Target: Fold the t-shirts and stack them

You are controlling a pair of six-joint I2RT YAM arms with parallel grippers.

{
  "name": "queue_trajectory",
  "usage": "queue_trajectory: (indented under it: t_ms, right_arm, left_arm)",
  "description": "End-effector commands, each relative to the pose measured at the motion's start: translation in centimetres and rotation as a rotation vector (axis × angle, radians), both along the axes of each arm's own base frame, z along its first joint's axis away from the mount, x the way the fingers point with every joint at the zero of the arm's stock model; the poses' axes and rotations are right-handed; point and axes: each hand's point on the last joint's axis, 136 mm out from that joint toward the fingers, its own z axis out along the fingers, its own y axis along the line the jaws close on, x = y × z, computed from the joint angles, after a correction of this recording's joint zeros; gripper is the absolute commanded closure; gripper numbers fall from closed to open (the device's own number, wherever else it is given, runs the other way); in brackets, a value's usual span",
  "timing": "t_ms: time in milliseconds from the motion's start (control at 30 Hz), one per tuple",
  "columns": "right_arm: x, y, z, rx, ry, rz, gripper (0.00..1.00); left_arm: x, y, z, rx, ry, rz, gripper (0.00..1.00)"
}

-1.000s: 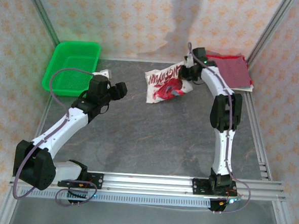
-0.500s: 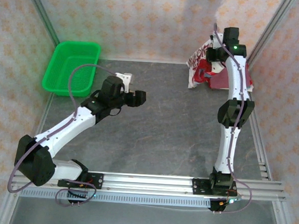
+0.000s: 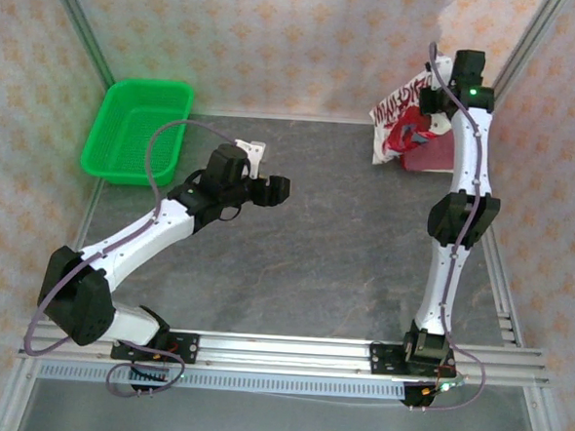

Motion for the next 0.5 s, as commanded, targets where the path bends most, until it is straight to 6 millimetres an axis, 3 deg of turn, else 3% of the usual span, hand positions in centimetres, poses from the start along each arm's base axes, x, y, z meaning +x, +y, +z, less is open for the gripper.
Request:
queue_trajectory:
  t_ms: [0,167,467]
  right_arm:
    - [0.8,-2.8,5.7,-0.041,-0.184,-0.036,1.00]
    - [1.3,-4.7,5.0,-0.064,-0.188,-0.045,1.00]
    - [2.1,-10.5,0.7,-0.198,-0.117,-0.177,1.00]
  left_arm:
    - [0.7,0.3,0.1,0.032,-0.017,0.017,0.23]
    - [1.1,0.2,-0.3,0.029,-0.013,0.025,0.22]
    - [1.1,0.4,-0.1,0.055,-0.007,0.026,0.22]
